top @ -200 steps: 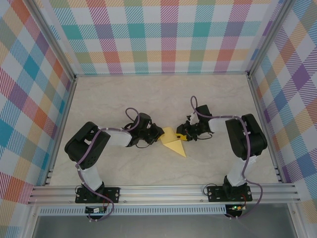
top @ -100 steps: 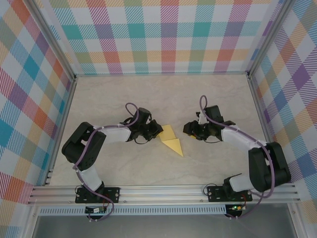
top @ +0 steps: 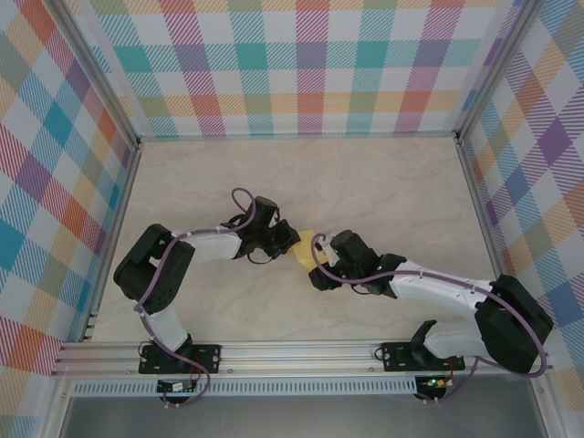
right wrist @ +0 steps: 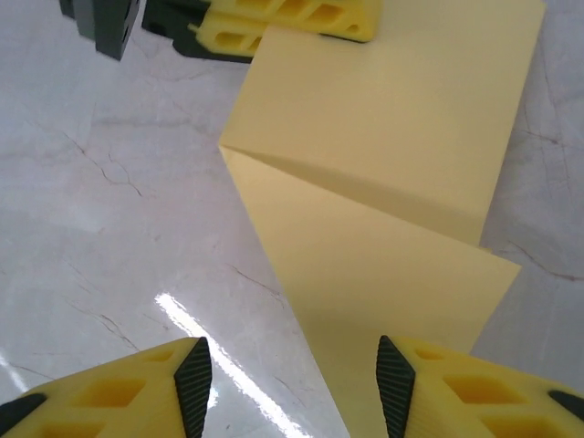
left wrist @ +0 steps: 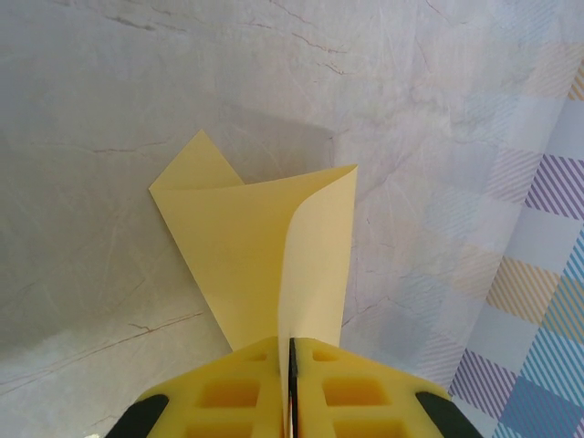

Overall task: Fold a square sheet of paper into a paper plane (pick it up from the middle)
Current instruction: Fold the wing for the fifth time at the center of the table.

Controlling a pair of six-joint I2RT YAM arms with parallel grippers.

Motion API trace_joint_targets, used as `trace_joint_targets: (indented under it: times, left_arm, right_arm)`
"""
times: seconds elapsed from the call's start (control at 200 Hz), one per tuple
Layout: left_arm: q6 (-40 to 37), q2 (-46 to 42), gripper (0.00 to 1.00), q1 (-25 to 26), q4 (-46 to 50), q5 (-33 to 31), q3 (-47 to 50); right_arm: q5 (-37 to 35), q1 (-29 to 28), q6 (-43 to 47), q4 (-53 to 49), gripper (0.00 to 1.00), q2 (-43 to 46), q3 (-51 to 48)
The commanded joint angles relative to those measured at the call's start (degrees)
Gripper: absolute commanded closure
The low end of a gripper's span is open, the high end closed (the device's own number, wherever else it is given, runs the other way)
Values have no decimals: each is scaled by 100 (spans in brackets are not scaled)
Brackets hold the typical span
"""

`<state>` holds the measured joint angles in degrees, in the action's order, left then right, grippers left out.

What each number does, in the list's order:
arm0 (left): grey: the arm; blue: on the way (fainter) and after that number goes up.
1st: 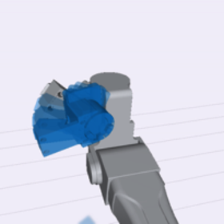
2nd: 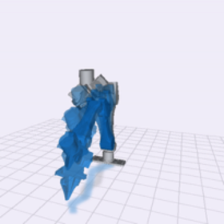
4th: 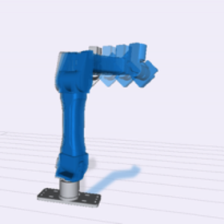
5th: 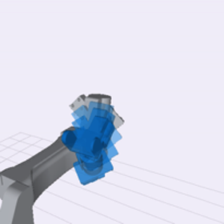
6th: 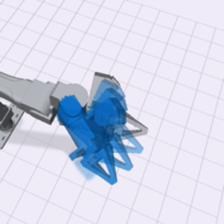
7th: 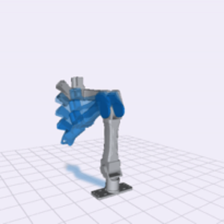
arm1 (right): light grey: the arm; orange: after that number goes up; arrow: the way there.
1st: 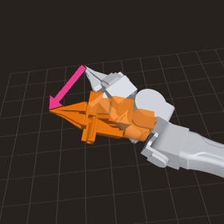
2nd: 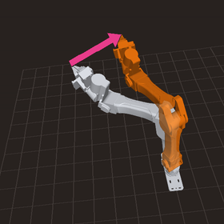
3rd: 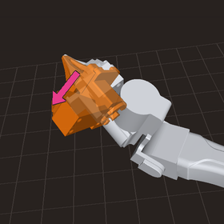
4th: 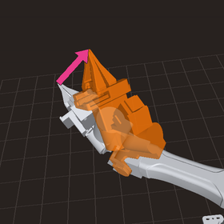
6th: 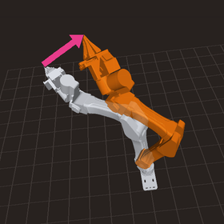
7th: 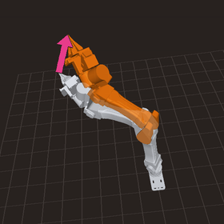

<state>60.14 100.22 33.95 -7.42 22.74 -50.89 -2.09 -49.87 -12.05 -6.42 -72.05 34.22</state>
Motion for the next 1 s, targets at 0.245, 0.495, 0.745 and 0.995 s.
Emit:
trace_joint_targets:
  times: [0.245, 0.495, 0.745, 0.995]
  left_arm:
    - [-98, -12, 90, -108, 133, 81, -129]
    - [-103, 17, 90, -108, 171, 90, -166]
    - [-108, 18, 90, -106, 214, 85, -202]
    - [-128, -42, 82, -126, 446, -81, -193]
  right_arm:
    - [-1906, -845, 1329, 841, 46, -720, -9]
    - [-2370, -921, 1583, 1119, 52, -1101, 18]
    - [-2324, -932, 1551, 1134, 63, -1214, 7]
    - [-2430, -934, 1376, 1164, 80, -1285, 43]
